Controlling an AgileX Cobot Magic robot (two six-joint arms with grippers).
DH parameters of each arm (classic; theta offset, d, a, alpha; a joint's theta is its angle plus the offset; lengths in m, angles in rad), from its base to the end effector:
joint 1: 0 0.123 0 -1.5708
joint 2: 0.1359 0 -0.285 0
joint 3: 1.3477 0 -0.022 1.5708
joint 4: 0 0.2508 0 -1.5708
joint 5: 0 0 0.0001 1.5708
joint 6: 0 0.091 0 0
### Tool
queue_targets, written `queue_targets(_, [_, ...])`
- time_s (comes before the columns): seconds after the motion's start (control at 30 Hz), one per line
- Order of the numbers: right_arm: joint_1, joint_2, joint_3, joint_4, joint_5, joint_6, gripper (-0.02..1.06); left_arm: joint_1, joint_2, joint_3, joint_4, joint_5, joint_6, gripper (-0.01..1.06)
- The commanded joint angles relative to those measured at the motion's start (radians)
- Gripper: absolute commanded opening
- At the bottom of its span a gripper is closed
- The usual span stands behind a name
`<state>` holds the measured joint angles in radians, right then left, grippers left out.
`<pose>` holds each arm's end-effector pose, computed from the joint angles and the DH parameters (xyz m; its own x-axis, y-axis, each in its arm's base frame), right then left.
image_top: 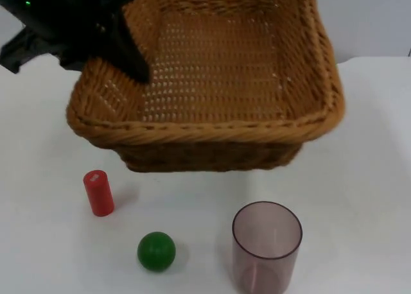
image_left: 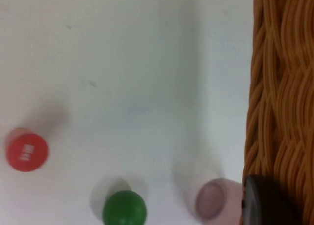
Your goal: Pick up the basket with the left hand and place the triangular block into the basket with the right hand.
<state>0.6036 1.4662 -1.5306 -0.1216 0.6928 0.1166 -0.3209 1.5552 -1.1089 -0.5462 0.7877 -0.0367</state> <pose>0.2768 0.1823 0.4209 -0.4331 -0.2710 -0.8596 -0.5013 0.8650 -0.0200 0.2906 -0.1319 0.2642 -0.9492 -0.1035 -0.2972 0.0615 0.8652 -0.4976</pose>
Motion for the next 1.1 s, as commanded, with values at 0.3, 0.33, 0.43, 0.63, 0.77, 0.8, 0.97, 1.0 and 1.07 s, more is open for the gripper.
queue_targets(0.3, [0.099,0.164,0.004,-0.008,0.019,0.003,0.00,-0.031,0.040,-0.001,-0.099,-0.008,-0.002,0.00])
queue_targets(0.33, [0.099,0.185,0.004,-0.008,0.021,0.000,0.00,-0.031,0.042,-0.001,-0.099,-0.008,-0.002,0.00])
queue_targets(0.43, [0.099,0.248,0.004,-0.008,0.021,-0.004,0.00,-0.031,0.041,-0.001,-0.099,-0.010,0.003,0.00])
queue_targets(0.63, [0.099,0.310,0.004,-0.003,0.038,-0.004,0.00,-0.031,0.041,-0.001,-0.095,-0.010,0.005,0.00])
queue_targets(0.77, [0.099,0.312,0.004,-0.005,0.079,-0.004,0.00,-0.031,0.041,-0.001,-0.091,-0.019,0.005,0.00])
queue_targets(0.8, [0.099,0.312,0.004,-0.008,0.086,-0.004,0.00,-0.031,0.043,-0.001,-0.091,-0.022,0.005,0.00])
queue_targets(0.97, [0.099,0.312,0.004,-0.008,0.131,-0.025,0.00,-0.031,0.052,-0.001,-0.093,-0.023,0.005,0.00])
queue_targets(1.0, [0.099,0.312,0.004,-0.008,0.142,-0.027,0.00,-0.031,0.052,-0.001,-0.093,-0.023,0.005,0.00])
queue_targets(1.07, [0.099,0.312,0.004,-0.008,0.150,-0.027,0.00,-0.031,0.052,-0.001,-0.093,-0.023,0.005,0.00])
